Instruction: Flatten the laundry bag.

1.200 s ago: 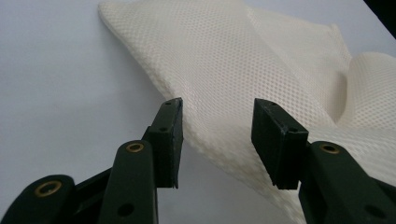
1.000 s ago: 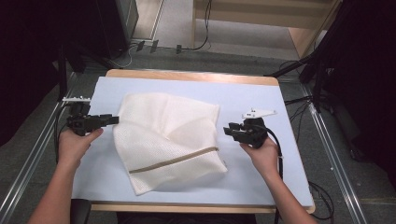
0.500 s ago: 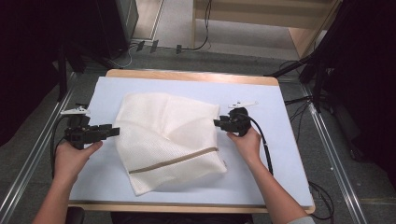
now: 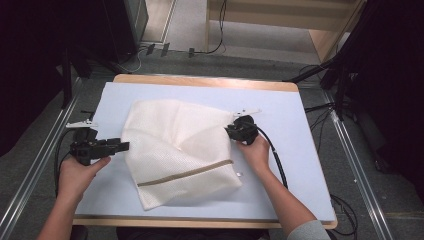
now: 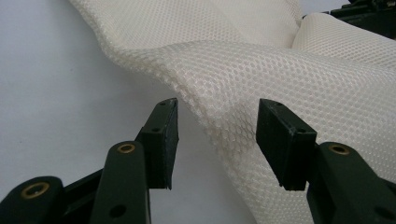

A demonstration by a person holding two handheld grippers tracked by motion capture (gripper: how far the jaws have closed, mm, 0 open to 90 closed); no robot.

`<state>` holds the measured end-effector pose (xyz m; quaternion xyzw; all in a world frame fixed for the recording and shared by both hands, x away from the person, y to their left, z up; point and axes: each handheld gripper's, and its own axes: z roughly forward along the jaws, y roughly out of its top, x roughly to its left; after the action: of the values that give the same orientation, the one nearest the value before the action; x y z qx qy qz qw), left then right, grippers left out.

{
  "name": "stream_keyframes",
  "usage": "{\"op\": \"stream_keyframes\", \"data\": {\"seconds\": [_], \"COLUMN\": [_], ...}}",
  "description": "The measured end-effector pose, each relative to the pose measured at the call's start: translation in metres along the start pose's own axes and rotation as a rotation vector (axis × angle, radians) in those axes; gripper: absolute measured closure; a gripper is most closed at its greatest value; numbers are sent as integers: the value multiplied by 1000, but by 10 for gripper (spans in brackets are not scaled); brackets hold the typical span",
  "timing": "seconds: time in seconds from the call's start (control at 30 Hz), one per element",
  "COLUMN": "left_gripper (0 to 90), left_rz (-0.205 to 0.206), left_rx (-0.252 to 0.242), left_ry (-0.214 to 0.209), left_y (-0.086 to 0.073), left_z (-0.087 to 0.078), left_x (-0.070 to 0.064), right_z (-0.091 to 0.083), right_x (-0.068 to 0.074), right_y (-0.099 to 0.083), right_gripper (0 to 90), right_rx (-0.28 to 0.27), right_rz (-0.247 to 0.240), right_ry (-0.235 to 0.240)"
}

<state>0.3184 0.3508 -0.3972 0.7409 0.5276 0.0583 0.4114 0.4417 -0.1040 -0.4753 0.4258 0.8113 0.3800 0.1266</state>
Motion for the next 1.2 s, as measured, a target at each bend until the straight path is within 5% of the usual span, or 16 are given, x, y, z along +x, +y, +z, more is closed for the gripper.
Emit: {"op": "stream_keyframes", "data": {"seconds": [0.2,0.4,0.7,0.8,0.93,1.2], "left_gripper": [498,496,485,484,482,462], "left_rz": [0,8,22,32,26,37], "left_rx": [0,9,43,50,58,77], "left_ry": [-2,-11,-42,-43,-42,-35], "left_y": [0,1,4,4,5,9], "left_z": [1,8,29,33,37,47], "left_x": [0,-3,-7,-8,-5,-2], "right_z": [-4,-23,-31,-27,-29,-76], "right_x": [-10,-37,-80,-93,-95,-76], "right_y": [8,17,25,21,19,23], "right_gripper": [885,883,881,858,726,654], "right_rx": [10,-60,-52,-67,-58,-105], "right_rz": [51,91,108,162,180,158], "right_ry": [46,4,-93,-82,-84,-44]}}
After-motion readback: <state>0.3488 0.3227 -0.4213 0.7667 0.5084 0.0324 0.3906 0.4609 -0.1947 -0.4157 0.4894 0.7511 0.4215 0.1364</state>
